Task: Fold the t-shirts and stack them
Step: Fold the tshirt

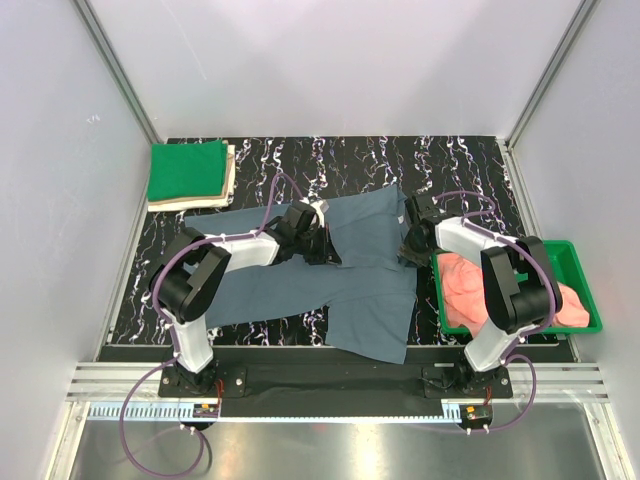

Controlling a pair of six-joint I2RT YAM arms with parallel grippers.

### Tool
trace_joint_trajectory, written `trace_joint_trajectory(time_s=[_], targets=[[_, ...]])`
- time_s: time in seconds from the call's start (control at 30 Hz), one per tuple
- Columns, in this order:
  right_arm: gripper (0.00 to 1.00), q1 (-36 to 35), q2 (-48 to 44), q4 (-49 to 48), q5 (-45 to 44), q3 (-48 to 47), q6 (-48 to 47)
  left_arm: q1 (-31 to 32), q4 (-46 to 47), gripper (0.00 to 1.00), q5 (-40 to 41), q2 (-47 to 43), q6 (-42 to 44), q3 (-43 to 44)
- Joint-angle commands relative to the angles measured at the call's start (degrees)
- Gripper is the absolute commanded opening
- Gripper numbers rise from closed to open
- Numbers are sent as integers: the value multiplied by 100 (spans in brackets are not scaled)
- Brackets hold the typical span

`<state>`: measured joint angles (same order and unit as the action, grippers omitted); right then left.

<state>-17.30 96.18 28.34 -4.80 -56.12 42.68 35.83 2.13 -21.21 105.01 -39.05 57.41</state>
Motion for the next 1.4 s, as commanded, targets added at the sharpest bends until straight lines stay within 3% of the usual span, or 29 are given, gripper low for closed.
trace_joint_trajectory(time_s=[0.0, 0.27, 0.43, 0.5, 0.57, 0.63, 0.83, 0.87, 1.07, 1.27, 1.37], targets=[[31, 16, 146, -197, 67, -31, -66, 46, 24, 0, -15, -156, 108, 122], [0, 16, -90, -206, -100, -22, -84, 117, -450, 0, 302, -209, 389, 332], [1, 16, -275, -101, -22, -136, -145, 117, -582, 0, 478, -288, 336, 403], [9, 16, -258, -48, 40, -171, -154, 117, -591, 0, 443, -280, 310, 429], [11, 16, -223, 5, 110, -198, -163, 117, -600, 0, 408, -279, 293, 438], [0, 16, -240, 31, 146, -189, -154, 125, -600, 0, 381, -280, 249, 420], [0, 16, -302, 110, 154, -259, -224, 117, -600, 0, 346, -288, 205, 412], [7, 16, -284, 119, 181, -268, -216, 117, -600, 0, 346, -288, 205, 412], [21, 16, -240, 137, 374, -189, -67, 143, -591, 0, 302, -174, 161, 420], [2, 16, -346, 146, 278, -171, -75, 161, -573, 0, 311, -165, 161, 412], [0, 16, -381, 137, 278, -189, -66, 169, -565, 0, 302, -174, 143, 429]])
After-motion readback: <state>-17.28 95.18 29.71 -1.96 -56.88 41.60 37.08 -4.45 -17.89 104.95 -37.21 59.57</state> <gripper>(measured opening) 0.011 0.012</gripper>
